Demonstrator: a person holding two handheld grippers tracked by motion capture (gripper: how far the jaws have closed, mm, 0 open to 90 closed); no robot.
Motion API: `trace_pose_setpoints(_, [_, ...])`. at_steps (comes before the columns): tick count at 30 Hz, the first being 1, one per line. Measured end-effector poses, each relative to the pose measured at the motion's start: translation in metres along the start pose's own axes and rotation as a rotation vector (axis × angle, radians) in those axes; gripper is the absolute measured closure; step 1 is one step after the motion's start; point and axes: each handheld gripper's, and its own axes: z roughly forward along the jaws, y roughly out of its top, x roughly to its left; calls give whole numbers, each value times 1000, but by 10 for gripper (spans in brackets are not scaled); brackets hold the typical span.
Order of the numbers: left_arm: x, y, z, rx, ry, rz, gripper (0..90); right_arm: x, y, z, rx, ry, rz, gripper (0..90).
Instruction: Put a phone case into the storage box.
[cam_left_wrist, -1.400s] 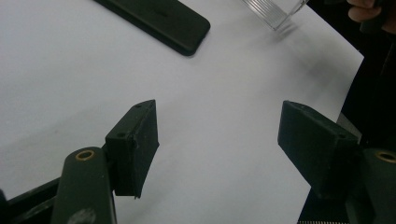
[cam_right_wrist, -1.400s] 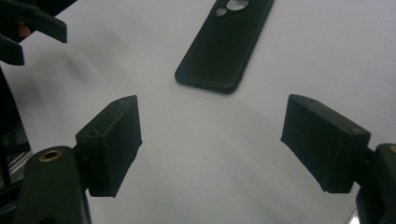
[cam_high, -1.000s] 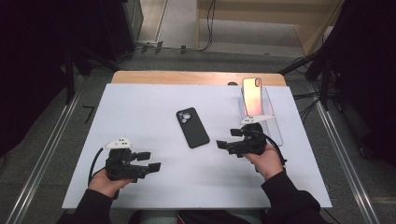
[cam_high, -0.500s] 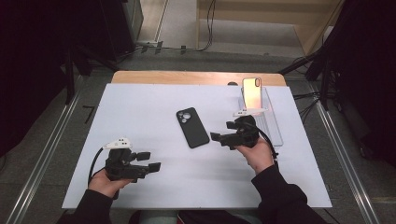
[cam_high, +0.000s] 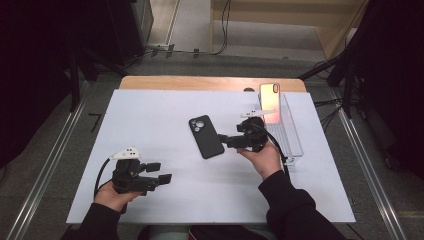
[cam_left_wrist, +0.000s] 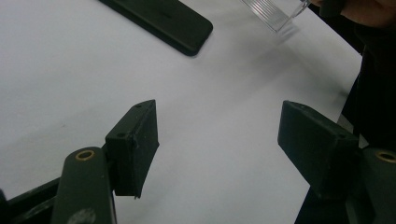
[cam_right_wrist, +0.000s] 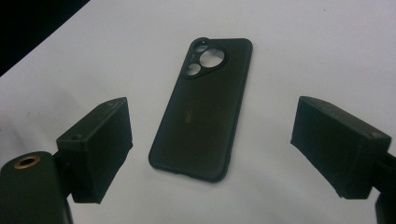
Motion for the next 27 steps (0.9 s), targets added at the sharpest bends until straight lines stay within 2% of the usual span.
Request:
trace_pose_setpoints(12, [0,1,1,6,-2,1,296,0,15,25,-17,-37,25,108])
trace_pose_setpoints(18, [0,1,1,5,-4,-2,296,4,19,37,-14,-69,15,108])
trace_pose_setpoints(27, [0,1,2,8,-4,2,296,13,23,53,-7,-91,13,109])
